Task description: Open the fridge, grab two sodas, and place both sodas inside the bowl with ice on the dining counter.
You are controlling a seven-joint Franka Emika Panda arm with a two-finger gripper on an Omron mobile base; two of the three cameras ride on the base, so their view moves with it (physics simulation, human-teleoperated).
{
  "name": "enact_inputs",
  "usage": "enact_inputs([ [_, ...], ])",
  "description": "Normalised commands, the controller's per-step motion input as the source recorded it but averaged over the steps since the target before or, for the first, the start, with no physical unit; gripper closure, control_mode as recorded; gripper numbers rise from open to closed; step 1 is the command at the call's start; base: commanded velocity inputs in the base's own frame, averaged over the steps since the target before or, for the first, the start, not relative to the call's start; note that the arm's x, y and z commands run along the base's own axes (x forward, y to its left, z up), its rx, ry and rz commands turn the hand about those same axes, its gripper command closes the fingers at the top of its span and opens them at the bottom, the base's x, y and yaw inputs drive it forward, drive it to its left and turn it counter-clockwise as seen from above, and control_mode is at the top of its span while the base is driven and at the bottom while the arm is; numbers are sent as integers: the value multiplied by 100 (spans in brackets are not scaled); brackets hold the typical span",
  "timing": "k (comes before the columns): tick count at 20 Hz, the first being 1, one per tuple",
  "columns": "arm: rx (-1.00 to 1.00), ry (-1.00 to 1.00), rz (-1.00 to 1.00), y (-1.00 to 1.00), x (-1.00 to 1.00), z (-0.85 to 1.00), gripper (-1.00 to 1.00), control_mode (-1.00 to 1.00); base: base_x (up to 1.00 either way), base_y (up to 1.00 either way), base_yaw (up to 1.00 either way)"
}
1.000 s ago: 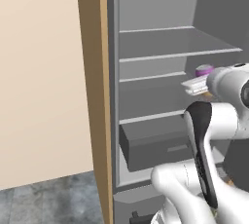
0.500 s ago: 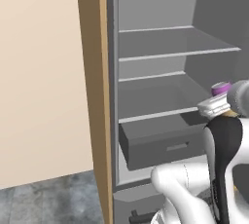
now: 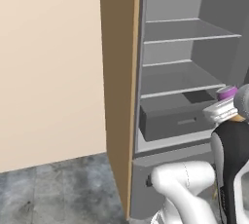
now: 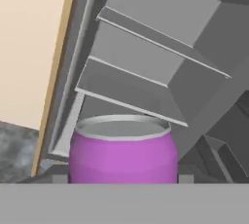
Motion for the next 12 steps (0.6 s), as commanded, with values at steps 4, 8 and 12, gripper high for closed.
enact_inputs([
  [4,0,0,0,0,0,0,100,100,-53,100,-4],
  [8,0,0,0,0,0,0,100,100,-66,78,-20],
  [12,0,0,0,0,0,0,100,100,-79,73,-30],
])
